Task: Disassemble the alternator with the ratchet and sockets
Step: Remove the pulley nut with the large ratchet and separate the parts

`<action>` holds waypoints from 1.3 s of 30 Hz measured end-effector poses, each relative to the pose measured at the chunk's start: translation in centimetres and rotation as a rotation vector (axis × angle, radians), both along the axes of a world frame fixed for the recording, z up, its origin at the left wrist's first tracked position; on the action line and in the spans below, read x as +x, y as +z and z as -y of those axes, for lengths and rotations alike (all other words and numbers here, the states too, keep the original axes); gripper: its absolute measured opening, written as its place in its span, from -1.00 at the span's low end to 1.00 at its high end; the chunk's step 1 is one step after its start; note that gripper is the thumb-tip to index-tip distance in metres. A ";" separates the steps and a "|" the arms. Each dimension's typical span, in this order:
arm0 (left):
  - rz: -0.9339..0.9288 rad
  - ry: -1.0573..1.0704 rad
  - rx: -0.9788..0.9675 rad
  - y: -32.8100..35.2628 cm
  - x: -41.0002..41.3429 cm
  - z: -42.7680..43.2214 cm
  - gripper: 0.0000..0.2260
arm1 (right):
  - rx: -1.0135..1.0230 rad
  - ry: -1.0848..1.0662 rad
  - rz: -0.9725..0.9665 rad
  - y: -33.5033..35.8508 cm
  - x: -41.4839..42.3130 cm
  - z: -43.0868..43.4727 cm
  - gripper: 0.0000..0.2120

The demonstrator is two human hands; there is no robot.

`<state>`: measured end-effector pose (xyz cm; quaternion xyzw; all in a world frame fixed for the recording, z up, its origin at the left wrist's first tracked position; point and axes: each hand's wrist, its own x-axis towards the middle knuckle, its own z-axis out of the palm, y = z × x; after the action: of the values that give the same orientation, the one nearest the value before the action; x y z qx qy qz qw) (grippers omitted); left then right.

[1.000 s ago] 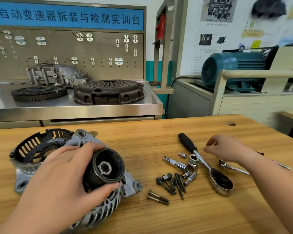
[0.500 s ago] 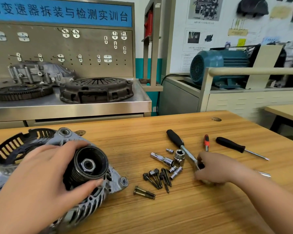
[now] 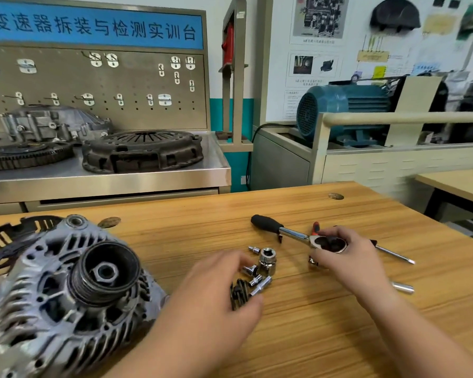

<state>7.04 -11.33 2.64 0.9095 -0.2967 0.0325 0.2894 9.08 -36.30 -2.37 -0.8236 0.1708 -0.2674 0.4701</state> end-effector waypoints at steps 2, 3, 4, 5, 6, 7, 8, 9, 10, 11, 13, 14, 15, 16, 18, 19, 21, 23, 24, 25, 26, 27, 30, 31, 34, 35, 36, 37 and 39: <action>0.049 0.044 0.070 -0.7 2.2 2.3 -0.65 | 0.019 -0.016 0.048 -0.2 -0.1 0.6 -0.69; 0.108 0.073 0.121 -1.1 3.3 3.2 -0.67 | 0.020 -0.016 0.071 -0.3 -0.1 0.9 -0.69; 0.171 0.111 0.177 -1.2 4.3 4.1 -0.69 | 0.011 -0.013 0.092 -0.3 -0.2 1.1 -0.69; 0.226 0.144 0.254 -1.6 5.3 4.9 -0.69 | -0.001 -0.007 0.112 -0.4 -0.2 1.4 -0.69; 0.260 0.168 0.339 -1.8 6.2 5.3 -0.68 | -0.012 -0.001 0.133 -0.3 -0.3 1.4 -0.68; 0.265 0.182 0.416 -2.1 7.0 5.7 -0.66 | -0.017 0.009 0.151 -0.2 -0.4 1.5 -0.67; 0.253 0.188 0.477 -2.3 7.8 6.1 -0.63 | -0.022 0.021 0.166 -0.1 -0.4 1.7 -0.66; 0.234 0.189 0.523 -2.4 8.4 6.3 -0.61 | -0.030 0.033 0.178 0.0 -0.5 1.8 -0.66; 0.211 0.184 0.574 -2.5 9.0 6.5 -0.60 | -0.041 0.044 0.185 0.0 -0.6 1.9 -0.65; 0.196 0.170 0.623 -2.7 9.4 6.6 -0.60 | -0.050 0.054 0.189 0.0 -0.6 2.0 -0.65; 0.185 0.118 0.695 -3.1 10.1 6.8 -0.64 | -0.067 0.069 0.186 0.0 -0.7 1.9 -0.65; 0.186 0.095 0.707 -3.2 10.3 6.8 -0.66 | -0.071 0.076 0.184 0.0 -0.7 1.9 -0.64; 0.191 0.078 0.702 -3.3 10.6 6.7 -0.67 | -0.072 0.081 0.187 -0.1 -0.7 1.9 -0.64; 0.204 0.065 0.687 -3.4 10.8 6.6 -0.68 | -0.071 0.085 0.194 -0.1 -0.6 1.9 -0.62; 0.242 0.052 0.658 -3.6 11.1 6.3 -0.68 | -0.077 0.095 0.204 -0.1 -0.7 1.8 -0.60; 0.264 0.047 0.644 -3.8 11.2 6.1 -0.67 | -0.086 0.100 0.208 -0.1 -0.7 1.8 -0.60; 0.300 0.042 0.606 -4.2 11.2 5.7 -0.66 | -0.090 0.110 0.226 0.0 -0.8 1.6 -0.60; 0.322 0.057 0.552 -4.5 11.3 5.4 -0.65 | -0.090 0.120 0.244 0.0 -0.9 1.3 -0.59; 0.328 0.073 0.517 -4.5 11.3 5.3 -0.66 | -0.093 0.122 0.251 0.1 -1.0 1.2 -0.58; 0.326 0.090 0.475 -4.5 11.3 5.2 -0.68 | -0.094 0.124 0.260 0.2 -1.1 1.0 -0.57; 0.316 0.112 0.417 -4.4 11.3 5.0 -0.71 | -0.096 0.129 0.267 0.3 -1.1 0.8 -0.56; 0.291 0.136 0.332 -4.3 11.3 4.8 -0.74 | -0.106 0.134 0.270 0.4 -1.1 0.7 -0.56; 0.110 0.211 -0.039 -3.8 11.1 4.2 -0.73 | -0.225 0.140 0.265 1.5 -0.7 0.1 -0.59; 0.039 0.218 -0.175 -3.3 10.9 4.0 -0.74 | -0.277 0.151 0.271 2.2 -0.4 -0.1 -0.59; -0.138 0.184 -0.585 -1.5 10.6 3.8 -0.90 | -0.446 0.224 0.335 4.6 1.0 -0.9 -0.64; -0.198 0.166 -0.703 -0.9 10.4 3.7 -0.89 | -0.485 0.258 0.370 5.3 1.8 -1.2 -0.67; -0.244 0.150 -0.788 -0.4 10.2 3.6 -0.89 | -0.515 0.285 0.401 6.0 2.7 -1.5 -0.69; -0.263 0.143 -0.835 0.0 10.1 3.5 -0.89 | -0.543 0.299 0.422 6.5 3.7 -1.8 -0.70; -0.255 0.131 -0.872 0.6 9.9 3.2 -0.91 | -0.611 0.287 0.433 7.4 5.8 -2.6 -0.69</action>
<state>16.92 -14.54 3.28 0.7164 -0.1595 0.0603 0.6766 14.92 -33.74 5.02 -0.8655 -0.1362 -0.4051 0.2614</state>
